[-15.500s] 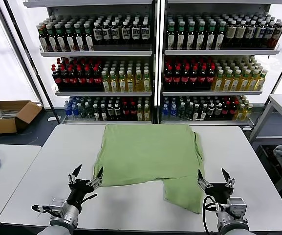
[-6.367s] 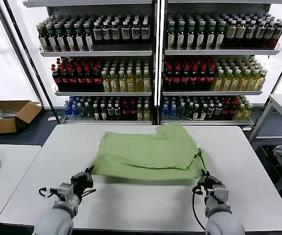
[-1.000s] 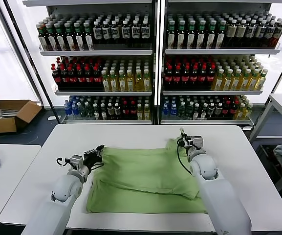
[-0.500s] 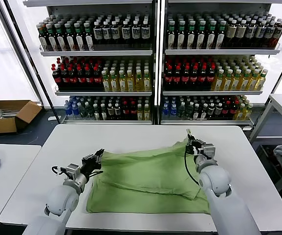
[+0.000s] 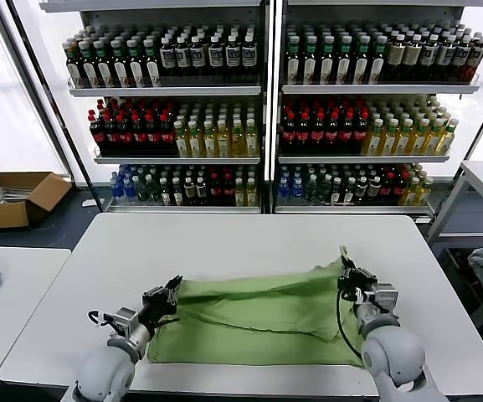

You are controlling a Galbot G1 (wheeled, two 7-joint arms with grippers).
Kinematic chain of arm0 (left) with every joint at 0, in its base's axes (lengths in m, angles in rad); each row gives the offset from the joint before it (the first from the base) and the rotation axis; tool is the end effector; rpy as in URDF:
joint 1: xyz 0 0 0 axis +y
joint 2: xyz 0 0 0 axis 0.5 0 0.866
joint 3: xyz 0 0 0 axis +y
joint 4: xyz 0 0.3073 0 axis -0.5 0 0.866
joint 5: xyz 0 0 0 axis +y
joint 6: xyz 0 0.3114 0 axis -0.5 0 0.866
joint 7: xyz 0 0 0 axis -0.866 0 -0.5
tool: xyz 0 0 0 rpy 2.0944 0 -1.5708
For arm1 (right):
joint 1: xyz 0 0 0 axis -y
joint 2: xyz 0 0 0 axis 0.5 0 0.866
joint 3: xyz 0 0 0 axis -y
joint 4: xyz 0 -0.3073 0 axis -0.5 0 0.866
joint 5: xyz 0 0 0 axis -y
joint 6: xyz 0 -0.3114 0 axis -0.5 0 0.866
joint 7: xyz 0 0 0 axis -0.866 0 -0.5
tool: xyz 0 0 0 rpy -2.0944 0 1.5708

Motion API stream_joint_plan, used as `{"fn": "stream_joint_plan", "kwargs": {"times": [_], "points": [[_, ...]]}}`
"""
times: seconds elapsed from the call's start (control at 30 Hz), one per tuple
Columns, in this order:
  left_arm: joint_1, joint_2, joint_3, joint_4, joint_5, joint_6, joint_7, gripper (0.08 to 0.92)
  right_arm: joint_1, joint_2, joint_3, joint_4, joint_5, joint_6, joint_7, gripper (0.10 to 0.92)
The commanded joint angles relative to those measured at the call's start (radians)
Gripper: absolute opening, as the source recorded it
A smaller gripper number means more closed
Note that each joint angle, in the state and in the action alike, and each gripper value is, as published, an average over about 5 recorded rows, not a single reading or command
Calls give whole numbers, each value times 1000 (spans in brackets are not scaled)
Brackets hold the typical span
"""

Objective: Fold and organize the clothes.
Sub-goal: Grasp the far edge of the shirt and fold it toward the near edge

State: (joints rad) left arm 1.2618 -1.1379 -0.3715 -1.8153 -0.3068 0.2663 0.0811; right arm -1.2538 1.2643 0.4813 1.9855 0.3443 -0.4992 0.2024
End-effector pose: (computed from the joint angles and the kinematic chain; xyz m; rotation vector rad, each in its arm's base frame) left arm 0.2429 0.0557 -0.2881 -0.4372 -2.7951 -0.1429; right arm 0.2424 -0.0434 -0.2316 -0.0341 -2.8170 0.0177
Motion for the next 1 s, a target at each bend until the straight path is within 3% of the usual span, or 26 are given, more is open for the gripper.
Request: {"fn": "stream_joint_plan", "kwargs": {"times": [0.03, 0.73, 1.0], "points": [[90, 0, -17, -31, 35, -7, 2, 87, -137, 13, 32, 65, -16, 8, 6, 106], [73, -11, -12, 19, 82, -1, 11, 87, -175, 52, 5, 10, -93, 18, 27, 106], [67, -18, -11, -14, 113, -3, 3, 94, -176, 60, 6, -30, -131, 37, 28, 110]]}}
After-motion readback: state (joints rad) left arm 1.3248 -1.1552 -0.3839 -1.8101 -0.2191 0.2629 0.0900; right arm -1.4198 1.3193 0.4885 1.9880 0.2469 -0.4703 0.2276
